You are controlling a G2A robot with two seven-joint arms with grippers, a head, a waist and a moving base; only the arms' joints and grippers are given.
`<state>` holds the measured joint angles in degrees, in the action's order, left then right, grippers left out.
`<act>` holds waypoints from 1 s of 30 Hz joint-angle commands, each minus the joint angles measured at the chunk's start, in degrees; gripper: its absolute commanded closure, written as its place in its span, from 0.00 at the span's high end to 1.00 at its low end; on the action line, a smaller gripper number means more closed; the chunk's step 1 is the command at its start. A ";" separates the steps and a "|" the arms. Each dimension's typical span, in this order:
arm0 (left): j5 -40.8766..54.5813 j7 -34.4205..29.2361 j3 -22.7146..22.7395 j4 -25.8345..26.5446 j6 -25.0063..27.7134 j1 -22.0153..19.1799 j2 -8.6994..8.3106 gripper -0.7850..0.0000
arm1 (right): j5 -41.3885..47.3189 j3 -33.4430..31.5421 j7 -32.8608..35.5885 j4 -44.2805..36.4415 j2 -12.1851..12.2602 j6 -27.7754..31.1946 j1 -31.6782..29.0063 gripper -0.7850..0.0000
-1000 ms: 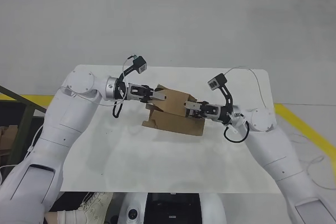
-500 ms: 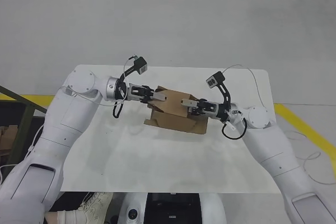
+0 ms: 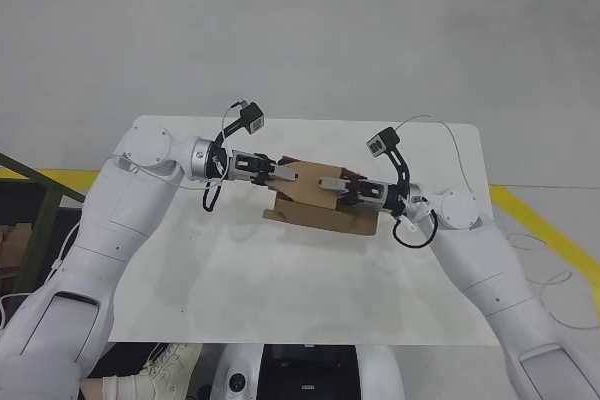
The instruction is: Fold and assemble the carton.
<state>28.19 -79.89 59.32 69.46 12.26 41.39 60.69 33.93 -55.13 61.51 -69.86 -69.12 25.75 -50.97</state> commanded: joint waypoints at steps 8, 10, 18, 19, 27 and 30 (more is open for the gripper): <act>0.03 0.03 0.16 -0.09 0.11 0.11 -0.03 0.00 | -1.33 -0.33 -0.55 -0.21 -0.16 -0.75 -0.15 0.00; 0.13 0.09 0.28 -0.05 0.14 0.14 -0.05 0.18 | -1.58 -0.37 -0.70 -0.27 -0.20 -0.98 -0.22 0.00; 1.58 0.23 1.29 0.20 0.38 0.67 -0.21 1.00 | -3.55 -0.57 -2.46 -0.47 -0.35 -2.02 -0.33 0.00; 1.83 0.16 1.47 0.26 0.40 0.78 -0.25 1.00 | -3.78 -0.59 -2.71 -0.49 -0.37 -2.19 -0.36 0.00; 6.49 -2.04 4.03 1.47 -0.02 2.15 -0.74 1.00 | -6.16 -0.67 -4.73 -0.80 -0.51 -3.43 -0.50 0.00; 9.71 -3.97 4.82 1.97 -1.21 2.61 -0.84 1.00 | -7.21 -0.64 -5.60 -0.88 -0.57 -3.98 -0.51 0.00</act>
<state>36.71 -83.13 63.90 71.31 11.51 43.89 59.87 27.07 -55.79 56.23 -70.70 -69.67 21.95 -51.47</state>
